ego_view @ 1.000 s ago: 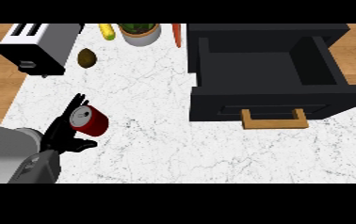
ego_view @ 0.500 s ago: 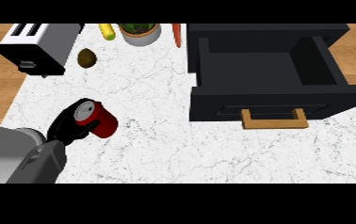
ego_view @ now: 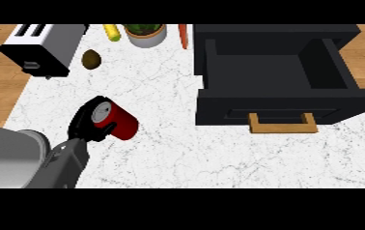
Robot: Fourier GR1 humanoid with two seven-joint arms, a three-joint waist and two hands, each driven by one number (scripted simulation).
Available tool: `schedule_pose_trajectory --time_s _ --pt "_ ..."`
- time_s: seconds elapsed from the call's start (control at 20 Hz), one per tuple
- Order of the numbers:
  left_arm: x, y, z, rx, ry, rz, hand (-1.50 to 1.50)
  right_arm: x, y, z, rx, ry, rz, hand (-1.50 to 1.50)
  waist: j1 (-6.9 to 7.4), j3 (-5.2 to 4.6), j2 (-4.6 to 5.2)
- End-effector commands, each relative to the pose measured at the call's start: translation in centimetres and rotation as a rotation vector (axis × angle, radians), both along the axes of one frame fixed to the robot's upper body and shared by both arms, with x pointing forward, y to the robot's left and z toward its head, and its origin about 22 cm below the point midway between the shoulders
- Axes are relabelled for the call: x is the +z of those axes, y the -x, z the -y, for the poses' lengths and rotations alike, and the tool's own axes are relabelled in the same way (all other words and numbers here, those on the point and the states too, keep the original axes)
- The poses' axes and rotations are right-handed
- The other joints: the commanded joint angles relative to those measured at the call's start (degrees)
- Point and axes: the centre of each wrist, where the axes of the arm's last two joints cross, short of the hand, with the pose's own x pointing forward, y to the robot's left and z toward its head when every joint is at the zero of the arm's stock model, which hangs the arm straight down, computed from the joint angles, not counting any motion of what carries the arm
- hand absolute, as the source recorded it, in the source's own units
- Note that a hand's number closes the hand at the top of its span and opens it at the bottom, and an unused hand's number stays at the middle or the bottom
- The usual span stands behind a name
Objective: Pick up the can, place it into the drawer and close the drawer
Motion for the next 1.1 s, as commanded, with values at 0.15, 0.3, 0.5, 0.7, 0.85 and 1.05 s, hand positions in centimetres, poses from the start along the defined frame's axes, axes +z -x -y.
schedule_pose_trajectory --time_s 0.15,0.3,0.5,0.7,0.85,1.05 --pt "2.0 -2.1 6.6 0.2 0.035 0.076 1.5 -0.3 -0.1 -0.6 -0.024 0.006 -0.001 -1.5 0.76 0.11 -0.36" --pt "3.6 -1.4 6.0 0.167 0.019 0.104 1.5 0.4 0.0 -1.2 -0.028 0.02 0.011 -1.5 0.72 0.06 -0.25" --pt "6.8 -2.1 8.6 0.149 0.008 0.145 1.5 0.8 0.1 -1.1 -0.021 -0.002 0.03 -1.5 0.32 0.01 -0.18" --pt "12.5 -3.4 10.0 0.164 -0.028 0.223 1.5 0.8 0.7 -0.6 -0.023 0.002 -0.023 -1.5 0.43 0.04 -0.28" --pt "14.7 -3.3 11.3 0.136 -0.056 0.199 1.5 -0.2 0.7 -0.6 -0.024 -0.015 0.002 -1.5 0.0 0.02 -0.06" --pt "18.2 -3.5 12.9 0.129 -0.072 0.214 1.5 2.2 0.5 -1.9 -0.017 0.001 0.008 -1.5 -0.04 -0.03 0.0"
